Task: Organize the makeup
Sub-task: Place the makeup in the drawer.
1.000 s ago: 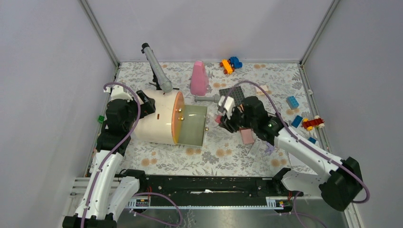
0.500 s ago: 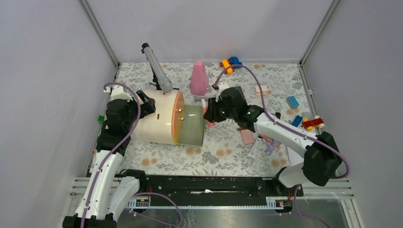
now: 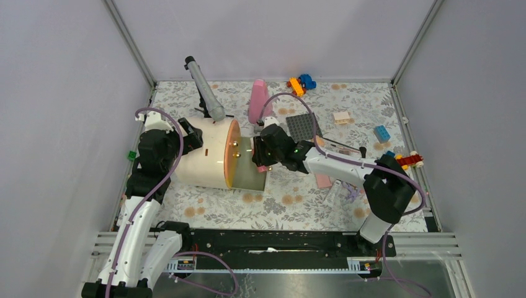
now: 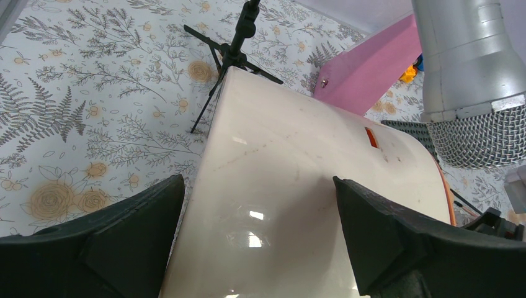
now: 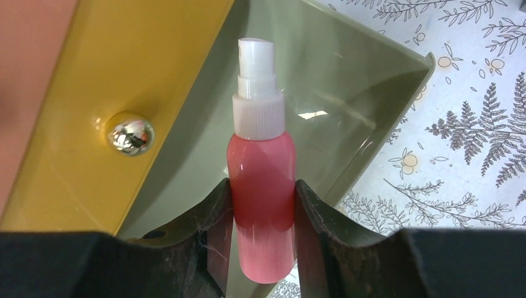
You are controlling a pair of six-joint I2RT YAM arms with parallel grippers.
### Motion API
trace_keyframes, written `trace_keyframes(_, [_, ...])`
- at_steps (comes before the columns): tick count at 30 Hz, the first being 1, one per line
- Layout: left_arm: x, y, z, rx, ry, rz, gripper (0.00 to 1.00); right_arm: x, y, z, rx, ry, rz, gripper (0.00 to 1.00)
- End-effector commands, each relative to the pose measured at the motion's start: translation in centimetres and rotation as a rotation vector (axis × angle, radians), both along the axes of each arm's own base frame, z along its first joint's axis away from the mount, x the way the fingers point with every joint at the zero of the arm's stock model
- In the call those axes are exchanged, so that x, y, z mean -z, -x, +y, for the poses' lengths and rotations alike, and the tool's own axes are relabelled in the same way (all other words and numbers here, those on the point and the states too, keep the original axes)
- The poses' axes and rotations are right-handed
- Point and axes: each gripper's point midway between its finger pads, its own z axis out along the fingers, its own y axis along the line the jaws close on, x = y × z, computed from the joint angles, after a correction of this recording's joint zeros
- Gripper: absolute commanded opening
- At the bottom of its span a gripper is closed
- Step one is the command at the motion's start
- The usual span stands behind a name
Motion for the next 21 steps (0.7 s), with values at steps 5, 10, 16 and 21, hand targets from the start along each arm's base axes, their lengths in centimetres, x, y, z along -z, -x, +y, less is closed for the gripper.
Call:
trace_keyframes(5, [2.8, 1.3, 0.0, 0.025, -0.042, 0.099, 0.99, -0.2, -1.9, 2.2, -0.044, 0.059, -0.086, 0.0])
trace_keyframes(10, [2.8, 1.3, 0.0, 0.024, -0.042, 0.098, 0.99, 0.5, -2.0, 2.4, -0.11, 0.122, -0.09, 0.04])
trace_keyframes(16, [2.9, 1.3, 0.0, 0.024, -0.042, 0.1, 0.99, 1.3, -1.6, 3.1, -0.167, 0.164, -0.035, 0.11])
trace_keyframes(21, [2.9, 1.3, 0.0, 0.024, -0.042, 0.1, 0.99, 2.6, -1.0, 3.0, -0.198, 0.213, 0.027, 0.2])
